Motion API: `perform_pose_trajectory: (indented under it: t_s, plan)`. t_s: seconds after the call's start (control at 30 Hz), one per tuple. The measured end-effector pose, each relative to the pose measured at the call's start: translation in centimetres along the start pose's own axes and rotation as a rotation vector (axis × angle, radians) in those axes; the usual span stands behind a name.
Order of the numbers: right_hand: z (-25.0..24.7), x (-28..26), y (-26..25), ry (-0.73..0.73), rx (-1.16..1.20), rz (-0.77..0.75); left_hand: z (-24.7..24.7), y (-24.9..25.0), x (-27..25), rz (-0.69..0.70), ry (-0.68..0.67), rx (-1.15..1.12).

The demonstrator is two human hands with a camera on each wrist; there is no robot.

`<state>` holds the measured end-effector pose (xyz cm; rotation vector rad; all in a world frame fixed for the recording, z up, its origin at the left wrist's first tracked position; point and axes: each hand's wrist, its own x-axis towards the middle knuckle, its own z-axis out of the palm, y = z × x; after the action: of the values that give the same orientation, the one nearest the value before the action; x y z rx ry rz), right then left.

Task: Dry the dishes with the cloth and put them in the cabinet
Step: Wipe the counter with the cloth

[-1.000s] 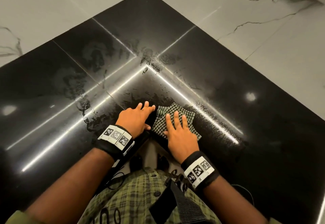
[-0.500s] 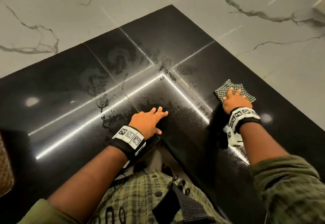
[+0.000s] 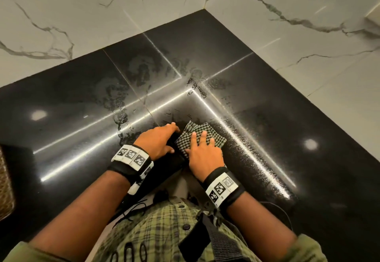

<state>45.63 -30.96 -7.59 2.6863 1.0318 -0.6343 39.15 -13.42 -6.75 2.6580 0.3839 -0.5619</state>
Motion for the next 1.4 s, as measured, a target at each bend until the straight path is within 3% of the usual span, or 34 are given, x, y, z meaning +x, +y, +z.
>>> perform_pose_trajectory:
  t_s: [0.1, 0.27, 0.4, 0.53, 0.67, 0.8, 0.9, 1.03, 1.27, 1.4]
  plan:
    - [-1.0, 2.0, 3.7, 0.02, 0.054, 0.022, 0.0, -2.0, -0.7, -0.111, 0.026, 0.063]
    - [-4.1, 8.7, 14.0, 0.093, 0.064, 0.267, 0.1, -5.4, -2.2, -0.445, 0.01, 0.064]
    - [-5.7, 11.9, 19.0, 0.07, 0.049, 0.336, 0.6, -6.6, -3.1, -0.438, -0.015, 0.076]
    - [-5.9, 12.1, 16.2, 0.069, 0.019, 0.359, 0.7, -6.6, -3.1, -0.428, -0.019, 0.076]
    - [-5.0, 8.6, 7.6, 0.078, -0.076, 0.243, 0.5, -6.6, -3.0, -0.423, -0.03, 0.06]
    - [-2.7, 3.3, -3.6, 0.048, -0.18, -0.109, 0.6, -6.8, -3.3, -0.412, -0.03, 0.061]
    - [-0.8, 1.5, -8.4, 0.034, -0.188, -0.303, 0.6, -6.5, -3.7, -0.393, 0.01, 0.103]
    - [-1.0, 2.9, -7.1, 0.067, -0.042, -0.273, 0.5, -6.4, -3.9, -0.399, -0.005, 0.096]
    - [-4.4, 9.8, 3.2, 0.156, -0.01, 0.04, 0.5, -7.3, -4.4, -0.36, -0.029, 0.057]
    - [-5.3, 9.0, 2.5, 0.133, -0.058, 0.048, 0.4, -8.0, -5.5, -0.309, 0.021, 0.0]
